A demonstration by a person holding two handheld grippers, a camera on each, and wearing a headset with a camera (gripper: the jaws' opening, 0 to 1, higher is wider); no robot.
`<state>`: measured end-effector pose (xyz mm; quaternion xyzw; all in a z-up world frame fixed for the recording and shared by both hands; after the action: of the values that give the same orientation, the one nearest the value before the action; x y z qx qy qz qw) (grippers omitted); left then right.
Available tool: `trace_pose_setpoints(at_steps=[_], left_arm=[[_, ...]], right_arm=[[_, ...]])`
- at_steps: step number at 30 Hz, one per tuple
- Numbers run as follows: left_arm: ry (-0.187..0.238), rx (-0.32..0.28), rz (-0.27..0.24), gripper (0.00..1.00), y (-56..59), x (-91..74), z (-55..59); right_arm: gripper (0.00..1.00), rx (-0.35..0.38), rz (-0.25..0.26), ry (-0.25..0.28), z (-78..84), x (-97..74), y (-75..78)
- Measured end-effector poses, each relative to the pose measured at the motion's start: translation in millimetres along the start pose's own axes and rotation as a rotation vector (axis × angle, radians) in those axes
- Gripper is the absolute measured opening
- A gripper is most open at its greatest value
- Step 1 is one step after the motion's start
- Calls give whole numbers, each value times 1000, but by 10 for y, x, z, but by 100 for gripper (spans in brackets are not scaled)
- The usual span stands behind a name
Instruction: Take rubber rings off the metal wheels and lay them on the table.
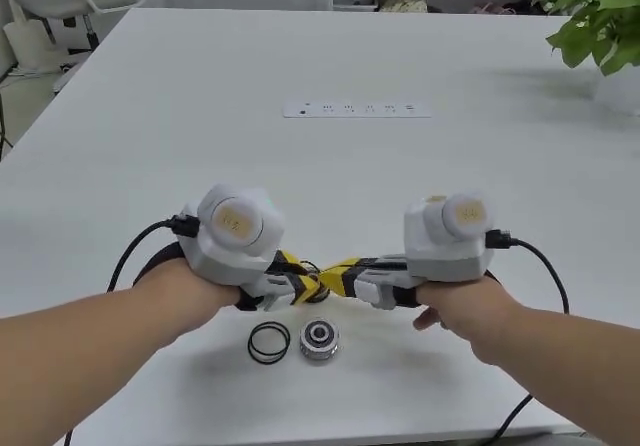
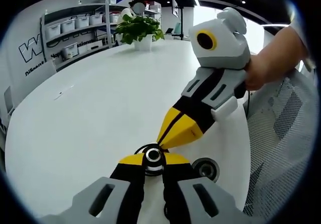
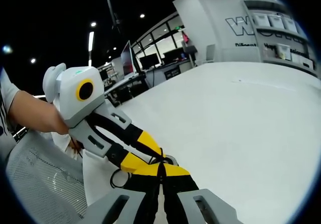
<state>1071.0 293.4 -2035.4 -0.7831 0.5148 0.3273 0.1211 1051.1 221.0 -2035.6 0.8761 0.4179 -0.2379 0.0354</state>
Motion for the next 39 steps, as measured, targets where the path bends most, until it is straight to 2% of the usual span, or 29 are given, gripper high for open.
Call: trace_pose_setpoints(at_steps=[12, 26, 39], left_arm=[[-9, 17, 21, 10, 23, -52, 12], [41, 32, 44, 22, 83, -217, -46], [108, 32, 71, 32, 165, -428, -130]], right_arm=[[0, 21, -4, 9, -3, -12, -8], [0, 38, -10, 31, -40, -31, -21], [0, 52, -21, 50, -90, -42, -58]])
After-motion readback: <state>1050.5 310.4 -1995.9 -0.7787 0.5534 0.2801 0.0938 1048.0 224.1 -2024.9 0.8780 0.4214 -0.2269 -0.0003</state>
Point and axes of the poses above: the centre of the closed fingertips' face, and the gripper's own axes: x roughly forward along the fingers, y roughly to its right, z roughly out of its underside, the point moved 5 cm from there along -x, roughly backward along the fingers, and after that the axes turned 13 degrees about -x, right-handed, at the moved point
